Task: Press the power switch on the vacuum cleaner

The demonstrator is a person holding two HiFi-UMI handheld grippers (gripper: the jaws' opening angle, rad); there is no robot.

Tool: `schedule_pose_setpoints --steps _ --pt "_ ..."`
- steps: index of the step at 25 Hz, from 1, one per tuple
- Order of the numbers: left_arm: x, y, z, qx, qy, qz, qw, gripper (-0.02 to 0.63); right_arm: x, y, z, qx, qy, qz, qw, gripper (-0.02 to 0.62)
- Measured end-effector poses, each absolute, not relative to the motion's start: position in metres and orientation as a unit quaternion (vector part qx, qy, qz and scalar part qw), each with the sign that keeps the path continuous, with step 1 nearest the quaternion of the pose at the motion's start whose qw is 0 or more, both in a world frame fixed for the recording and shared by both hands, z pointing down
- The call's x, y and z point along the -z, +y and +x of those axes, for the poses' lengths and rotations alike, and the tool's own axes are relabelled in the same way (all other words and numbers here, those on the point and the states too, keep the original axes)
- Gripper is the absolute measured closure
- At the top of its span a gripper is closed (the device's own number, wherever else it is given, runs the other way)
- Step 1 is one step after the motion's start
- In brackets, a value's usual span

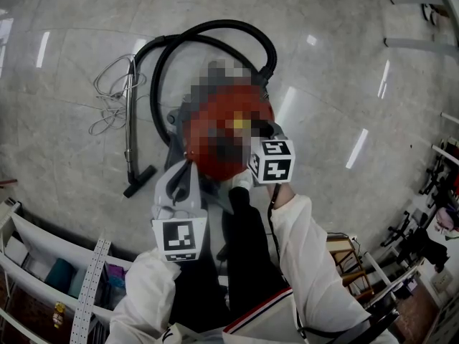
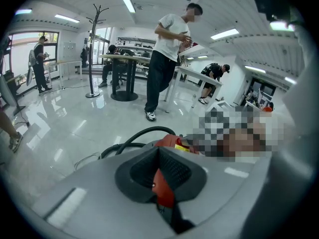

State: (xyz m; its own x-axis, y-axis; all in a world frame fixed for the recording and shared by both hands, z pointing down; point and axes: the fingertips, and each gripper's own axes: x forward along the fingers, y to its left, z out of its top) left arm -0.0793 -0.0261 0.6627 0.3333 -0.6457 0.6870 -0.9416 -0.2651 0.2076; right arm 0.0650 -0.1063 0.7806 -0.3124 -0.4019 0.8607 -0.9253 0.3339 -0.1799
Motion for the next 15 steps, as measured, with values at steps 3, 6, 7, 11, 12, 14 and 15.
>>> schedule_pose_setpoints --steps 3,6,7,11,12,14,15 --pt "-0.663 -0.0259 -0.0789 -0.243 -0.523 0.758 0.304 0.606 -0.7807 -0.1067 0.0651 -0.354 -0.729 0.456 0.368 0.593" --pt "-0.6634 -0.0256 -0.0787 -0.243 -0.524 0.758 0.304 0.606 -0.7812 -0.1069 0.0649 -0.353 -0.729 0.456 0.368 0.592" --pt "-0.6634 -0.0256 -0.0786 -0.243 -0.524 0.758 0.304 0.606 -0.7814 -0.1069 0.065 -0.353 -0.729 0.456 0.368 0.592" --pt "-0.6629 -0.0251 -0.078 -0.243 -0.523 0.758 0.305 0.606 -0.7813 -0.1074 0.0654 -0.352 -0.73 0.455 0.369 0.592" --pt "-0.6627 -0.025 -0.0781 -0.243 -0.524 0.758 0.305 0.606 -0.7812 -0.1075 0.0653 -0.352 -0.73 0.455 0.37 0.592" --pt "-0.6625 -0.0249 -0.0786 -0.242 -0.524 0.757 0.305 0.606 -0.7811 -0.1079 0.0651 -0.351 -0.73 0.455 0.37 0.592" --pt "-0.6625 -0.0247 -0.0788 -0.242 -0.525 0.757 0.305 0.606 -0.781 -0.1081 0.0649 -0.351 -0.73 0.455 0.37 0.592"
